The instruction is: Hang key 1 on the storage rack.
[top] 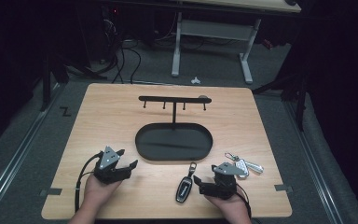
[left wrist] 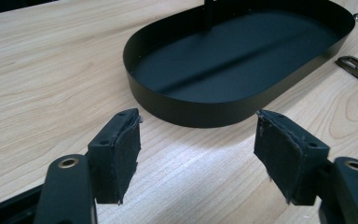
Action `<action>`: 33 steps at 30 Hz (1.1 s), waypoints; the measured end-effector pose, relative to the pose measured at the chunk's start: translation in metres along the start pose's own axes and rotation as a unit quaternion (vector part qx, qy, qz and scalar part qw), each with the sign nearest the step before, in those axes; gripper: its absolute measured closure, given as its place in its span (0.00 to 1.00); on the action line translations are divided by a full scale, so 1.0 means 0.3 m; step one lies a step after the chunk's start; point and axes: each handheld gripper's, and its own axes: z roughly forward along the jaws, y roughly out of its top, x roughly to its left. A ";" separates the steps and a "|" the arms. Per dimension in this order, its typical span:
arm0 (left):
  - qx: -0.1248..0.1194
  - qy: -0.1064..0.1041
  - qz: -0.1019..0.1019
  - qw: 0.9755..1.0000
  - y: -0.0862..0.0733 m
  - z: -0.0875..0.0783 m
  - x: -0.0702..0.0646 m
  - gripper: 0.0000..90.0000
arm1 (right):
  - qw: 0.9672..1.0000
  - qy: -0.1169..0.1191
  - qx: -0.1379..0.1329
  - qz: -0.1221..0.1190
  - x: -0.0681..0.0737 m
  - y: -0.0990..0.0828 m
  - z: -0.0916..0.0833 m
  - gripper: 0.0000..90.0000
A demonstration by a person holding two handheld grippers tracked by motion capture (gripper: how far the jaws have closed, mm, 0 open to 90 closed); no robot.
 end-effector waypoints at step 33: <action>0.006 -0.011 0.016 1.000 0.002 0.009 -0.033 0.35 | 0.985 0.085 0.045 -0.145 0.186 -0.034 0.041 0.99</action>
